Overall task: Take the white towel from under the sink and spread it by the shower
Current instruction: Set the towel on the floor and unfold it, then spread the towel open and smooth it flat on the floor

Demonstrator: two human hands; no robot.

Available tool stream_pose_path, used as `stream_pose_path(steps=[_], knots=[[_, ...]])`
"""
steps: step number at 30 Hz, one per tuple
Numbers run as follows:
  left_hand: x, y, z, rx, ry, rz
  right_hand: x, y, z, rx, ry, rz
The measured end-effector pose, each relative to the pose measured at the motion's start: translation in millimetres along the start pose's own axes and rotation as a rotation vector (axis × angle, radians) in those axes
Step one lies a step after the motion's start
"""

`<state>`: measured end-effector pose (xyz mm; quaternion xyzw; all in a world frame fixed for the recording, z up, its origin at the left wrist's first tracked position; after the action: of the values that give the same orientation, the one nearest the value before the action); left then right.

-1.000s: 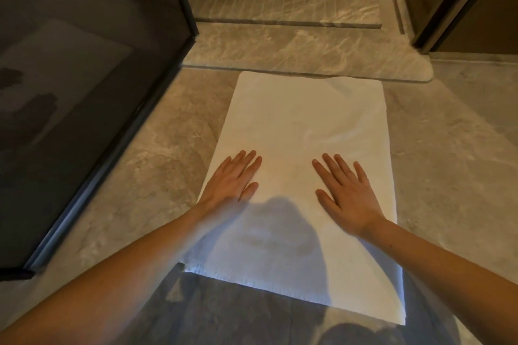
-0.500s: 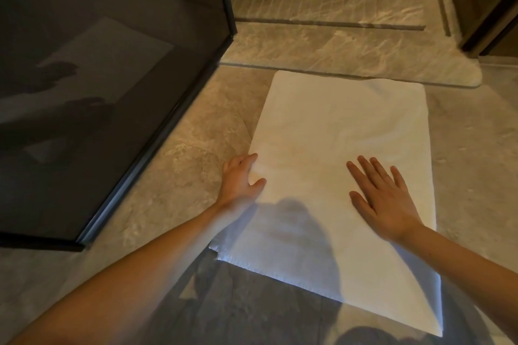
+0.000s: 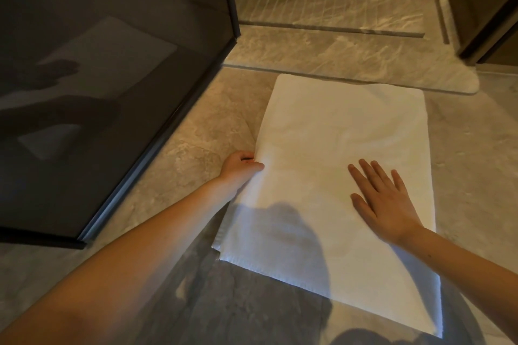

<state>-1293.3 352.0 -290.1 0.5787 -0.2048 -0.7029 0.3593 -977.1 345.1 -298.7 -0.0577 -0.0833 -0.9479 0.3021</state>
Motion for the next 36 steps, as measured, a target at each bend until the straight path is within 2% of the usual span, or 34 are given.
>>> stream_pose_path(steps=[2,4,6,11,16,19,23,27,31,33,36], knots=[[-1.3,-1.3,-3.5,0.040,0.042,0.009,-0.1,-0.2,-0.3,0.002,0.002,-0.002],[0.7,-2.3,-1.8,0.000,0.082,0.018,-0.8,-0.5,-1.0,0.006,0.010,-0.003],[-0.2,-1.0,2.0,-0.066,0.087,-0.028,-0.9,-0.4,-0.8,0.003,0.008,0.000],[-11.7,7.8,4.9,-0.098,0.089,-0.209,-0.8,0.1,-1.1,-0.011,0.009,0.007],[-9.8,7.5,13.2,-0.134,0.115,-0.234,0.6,-0.9,0.1,-0.001,-0.018,0.006],[-5.0,4.6,15.9,-0.098,0.129,-0.225,6.2,-13.2,22.2,-0.055,-0.119,0.032],[-1.9,1.3,17.5,-0.046,0.163,-0.230,29.1,-72.4,78.4,-0.174,-0.387,0.158],[0.5,-2.4,16.2,0.001,0.199,-0.245,74.6,-161.4,97.8,-0.024,-0.510,0.200],[-4.0,0.2,12.0,0.038,0.156,-0.325,115.7,-224.1,80.9,0.277,-0.436,0.242],[-7.9,3.4,9.0,0.057,0.122,-0.367,124.6,-239.0,67.5,0.397,-0.424,0.200],[-14.4,9.4,3.9,0.079,0.085,-0.378,129.9,-249.4,53.6,0.463,-0.407,0.093]])
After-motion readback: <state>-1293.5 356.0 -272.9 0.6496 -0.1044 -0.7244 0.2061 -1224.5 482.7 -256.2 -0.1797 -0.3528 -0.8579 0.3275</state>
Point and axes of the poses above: each hand's wrist, its own y-axis away from the middle knuckle, its own z-axis out of the back of the hand, x = y × z, the point moved 10 cm from there along -y, towards the middle knuckle, and after that the axes turned 14 degrees about z, right-handed, at the moved point
